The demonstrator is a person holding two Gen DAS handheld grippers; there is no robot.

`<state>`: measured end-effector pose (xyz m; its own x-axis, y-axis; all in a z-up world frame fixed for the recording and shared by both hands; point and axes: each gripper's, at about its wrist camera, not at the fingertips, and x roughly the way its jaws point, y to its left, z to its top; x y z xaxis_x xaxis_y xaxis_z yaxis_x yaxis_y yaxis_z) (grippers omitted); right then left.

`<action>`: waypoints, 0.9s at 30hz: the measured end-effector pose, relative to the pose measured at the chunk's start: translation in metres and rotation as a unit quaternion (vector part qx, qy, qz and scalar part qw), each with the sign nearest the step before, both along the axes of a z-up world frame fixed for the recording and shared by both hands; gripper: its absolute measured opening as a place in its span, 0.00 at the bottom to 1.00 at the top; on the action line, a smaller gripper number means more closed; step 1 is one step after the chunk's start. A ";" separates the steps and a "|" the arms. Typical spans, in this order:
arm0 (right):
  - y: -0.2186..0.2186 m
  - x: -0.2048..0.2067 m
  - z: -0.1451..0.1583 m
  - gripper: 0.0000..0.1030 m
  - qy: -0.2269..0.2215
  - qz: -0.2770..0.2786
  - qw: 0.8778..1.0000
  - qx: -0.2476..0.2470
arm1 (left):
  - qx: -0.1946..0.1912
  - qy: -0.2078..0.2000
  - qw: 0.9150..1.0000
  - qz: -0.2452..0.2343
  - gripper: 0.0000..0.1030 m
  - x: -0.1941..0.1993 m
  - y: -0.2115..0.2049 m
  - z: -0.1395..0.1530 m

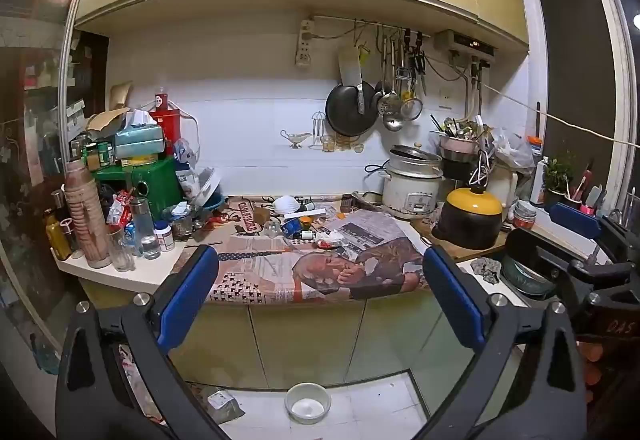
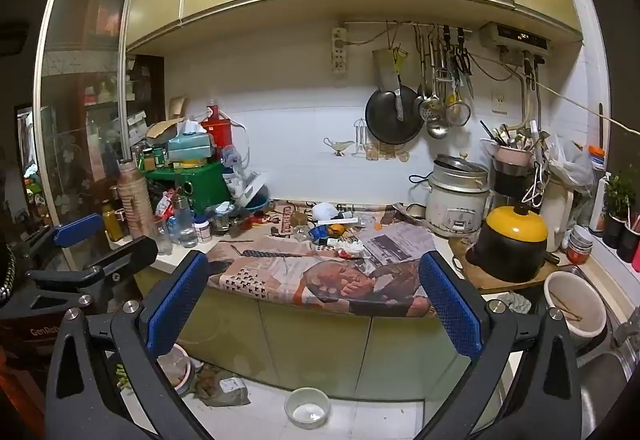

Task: Collect trash

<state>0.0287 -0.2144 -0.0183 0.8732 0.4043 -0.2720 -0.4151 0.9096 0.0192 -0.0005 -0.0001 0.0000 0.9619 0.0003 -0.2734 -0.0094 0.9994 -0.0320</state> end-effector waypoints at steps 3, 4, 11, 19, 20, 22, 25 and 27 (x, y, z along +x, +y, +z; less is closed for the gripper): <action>0.000 -0.001 -0.001 1.00 0.000 -0.001 1.000 0.001 | -0.003 0.004 1.000 -0.005 1.00 -0.001 0.000 -0.001; 0.000 -0.002 -0.001 1.00 0.002 0.000 1.000 0.001 | -0.004 0.005 1.000 -0.005 1.00 -0.002 0.001 -0.001; 0.008 -0.007 -0.001 1.00 0.012 0.003 1.000 0.000 | -0.005 0.012 1.000 -0.004 1.00 -0.009 0.002 -0.006; 0.008 -0.007 -0.004 1.00 0.023 0.004 1.000 0.000 | -0.006 0.015 1.000 0.000 1.00 -0.009 0.007 -0.005; 0.007 -0.007 -0.004 1.00 0.024 0.004 1.000 0.002 | -0.007 0.015 1.000 0.001 1.00 -0.010 0.008 -0.005; 0.008 -0.008 -0.004 1.00 0.025 0.005 1.000 0.002 | -0.007 0.015 1.000 0.002 1.00 -0.011 0.008 -0.004; 0.006 -0.008 -0.005 1.00 0.025 0.006 1.000 0.001 | -0.006 0.014 1.000 0.003 1.00 -0.013 0.009 -0.004; 0.007 -0.008 -0.005 1.00 0.024 0.005 1.000 0.001 | -0.005 0.014 1.000 0.005 1.00 -0.015 0.009 -0.003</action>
